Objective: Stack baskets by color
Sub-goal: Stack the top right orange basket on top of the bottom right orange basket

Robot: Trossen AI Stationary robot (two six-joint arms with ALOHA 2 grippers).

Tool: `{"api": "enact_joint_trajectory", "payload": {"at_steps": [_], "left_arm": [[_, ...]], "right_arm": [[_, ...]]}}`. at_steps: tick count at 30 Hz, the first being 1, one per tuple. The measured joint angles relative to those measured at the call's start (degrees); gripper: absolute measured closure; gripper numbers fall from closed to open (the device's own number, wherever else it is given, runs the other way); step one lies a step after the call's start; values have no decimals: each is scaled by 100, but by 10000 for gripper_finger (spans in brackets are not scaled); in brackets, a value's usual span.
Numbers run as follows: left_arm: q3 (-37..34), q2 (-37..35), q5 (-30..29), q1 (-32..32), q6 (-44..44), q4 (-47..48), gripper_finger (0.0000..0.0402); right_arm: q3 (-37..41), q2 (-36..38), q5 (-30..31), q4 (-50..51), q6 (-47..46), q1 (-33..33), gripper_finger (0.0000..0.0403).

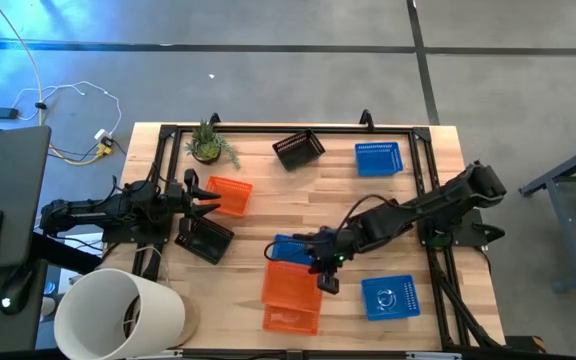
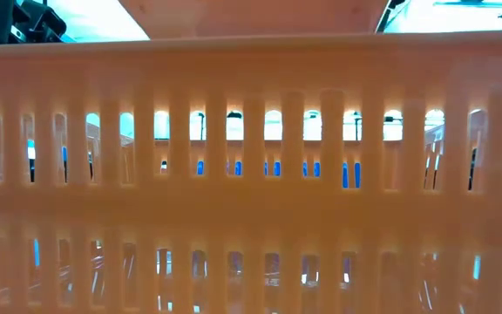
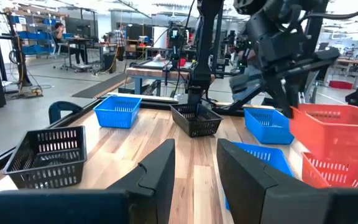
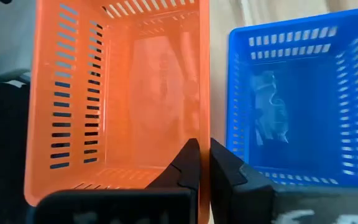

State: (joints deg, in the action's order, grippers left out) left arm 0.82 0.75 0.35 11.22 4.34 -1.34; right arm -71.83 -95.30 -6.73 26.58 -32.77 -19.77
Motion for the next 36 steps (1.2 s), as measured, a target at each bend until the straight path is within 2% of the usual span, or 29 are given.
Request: {"api": "enact_joint_trajectory", "payload": {"at_steps": [18, 36], "left_arm": [[0, 0, -16, 0, 2, 7, 294], [0, -1, 3, -2, 61, 28, 294]], "right_arm": [[0, -718, -158, -508, -182, -272, 403], [0, -751, 134, -422, -294, -584, 403]]}}
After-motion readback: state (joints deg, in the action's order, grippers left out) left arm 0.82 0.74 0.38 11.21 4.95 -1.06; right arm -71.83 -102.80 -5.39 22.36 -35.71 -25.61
